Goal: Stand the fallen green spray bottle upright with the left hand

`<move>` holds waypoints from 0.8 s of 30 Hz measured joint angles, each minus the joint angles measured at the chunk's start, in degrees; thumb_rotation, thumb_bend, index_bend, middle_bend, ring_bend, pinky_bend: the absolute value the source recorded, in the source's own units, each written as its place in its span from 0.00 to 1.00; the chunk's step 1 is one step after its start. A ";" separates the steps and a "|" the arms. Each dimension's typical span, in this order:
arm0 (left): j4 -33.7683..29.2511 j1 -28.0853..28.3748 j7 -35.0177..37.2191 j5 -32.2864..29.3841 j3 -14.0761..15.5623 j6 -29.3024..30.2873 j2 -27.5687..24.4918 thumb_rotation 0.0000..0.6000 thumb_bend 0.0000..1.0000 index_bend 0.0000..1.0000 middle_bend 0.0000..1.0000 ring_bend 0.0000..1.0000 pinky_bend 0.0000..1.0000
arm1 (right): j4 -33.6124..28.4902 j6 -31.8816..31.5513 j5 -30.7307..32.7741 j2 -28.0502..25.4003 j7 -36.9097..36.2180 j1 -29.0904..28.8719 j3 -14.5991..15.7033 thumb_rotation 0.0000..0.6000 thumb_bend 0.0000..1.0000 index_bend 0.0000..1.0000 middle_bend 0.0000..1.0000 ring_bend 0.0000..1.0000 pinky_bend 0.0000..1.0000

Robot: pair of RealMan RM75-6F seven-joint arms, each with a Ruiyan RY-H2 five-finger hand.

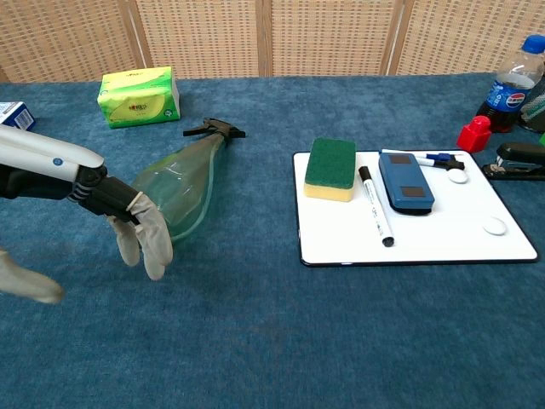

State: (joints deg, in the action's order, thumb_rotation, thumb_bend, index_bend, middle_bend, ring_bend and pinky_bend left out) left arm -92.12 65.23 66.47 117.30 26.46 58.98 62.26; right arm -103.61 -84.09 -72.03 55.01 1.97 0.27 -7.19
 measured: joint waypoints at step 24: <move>0.75 2.02 -19.94 -12.20 -8.45 -15.44 5.86 0.90 0.37 0.23 0.28 0.18 0.22 | 0.89 -0.75 -0.18 -0.14 -2.35 1.63 0.80 1.00 0.31 0.25 0.30 0.02 0.06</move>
State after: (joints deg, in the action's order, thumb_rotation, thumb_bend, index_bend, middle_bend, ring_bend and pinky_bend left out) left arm -91.37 67.25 46.53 105.09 18.01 43.54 68.13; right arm -102.72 -84.84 -72.21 54.87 -0.38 1.90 -6.39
